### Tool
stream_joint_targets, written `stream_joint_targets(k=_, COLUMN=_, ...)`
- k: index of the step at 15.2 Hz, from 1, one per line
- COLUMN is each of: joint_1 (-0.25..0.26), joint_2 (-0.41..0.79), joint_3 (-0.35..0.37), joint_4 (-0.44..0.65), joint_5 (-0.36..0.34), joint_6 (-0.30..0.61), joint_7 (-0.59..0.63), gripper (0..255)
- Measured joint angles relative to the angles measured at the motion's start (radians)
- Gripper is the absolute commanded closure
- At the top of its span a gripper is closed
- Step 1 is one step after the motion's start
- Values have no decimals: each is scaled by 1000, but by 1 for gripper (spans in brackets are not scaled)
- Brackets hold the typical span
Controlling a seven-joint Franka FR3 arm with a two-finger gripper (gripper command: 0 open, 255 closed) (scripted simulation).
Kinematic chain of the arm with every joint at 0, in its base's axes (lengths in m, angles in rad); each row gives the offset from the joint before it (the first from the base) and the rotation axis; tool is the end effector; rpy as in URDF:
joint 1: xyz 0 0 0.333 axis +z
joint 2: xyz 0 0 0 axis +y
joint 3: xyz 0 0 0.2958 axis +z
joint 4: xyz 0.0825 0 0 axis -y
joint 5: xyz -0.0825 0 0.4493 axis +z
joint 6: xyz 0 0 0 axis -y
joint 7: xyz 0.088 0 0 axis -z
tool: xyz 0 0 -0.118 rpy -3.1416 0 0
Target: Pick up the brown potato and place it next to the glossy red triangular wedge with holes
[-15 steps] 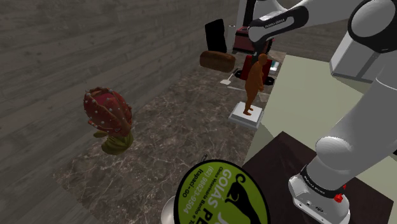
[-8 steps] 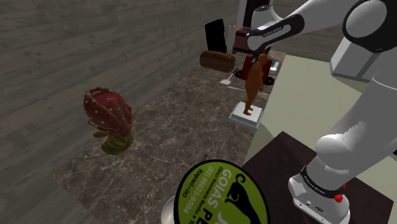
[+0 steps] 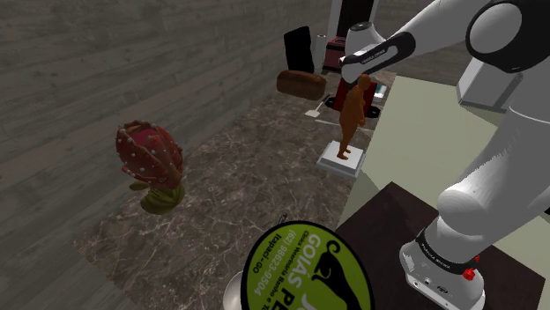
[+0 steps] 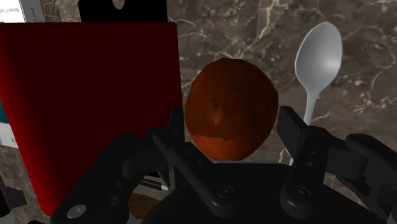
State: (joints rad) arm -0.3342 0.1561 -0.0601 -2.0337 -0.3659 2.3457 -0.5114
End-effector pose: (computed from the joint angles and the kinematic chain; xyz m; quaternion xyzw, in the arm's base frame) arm 0.5947 -0.2559 0.3175 0.9711 0.1746 0.0055 0.1629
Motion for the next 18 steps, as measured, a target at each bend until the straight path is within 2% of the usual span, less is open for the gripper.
stream_joint_targets(k=9, joint_1=-5, joint_2=64, joint_3=-13, joint_4=-30, joint_5=-33, joint_6=101, joint_7=40, gripper=255)
stream_joint_targets(k=16, joint_1=-4, joint_2=60, joint_3=-17, joint_4=-39, joint_5=-37, joint_6=111, joint_7=46, gripper=255)
stream_joint_targets(k=17, joint_1=-5, joint_2=61, joint_3=-18, joint_4=-40, joint_5=-37, joint_6=112, joint_7=44, gripper=0)
stream_joint_targets(k=18, joint_1=-4, joint_2=64, joint_3=-16, joint_4=-42, joint_5=-36, joint_6=112, joint_7=43, gripper=0)
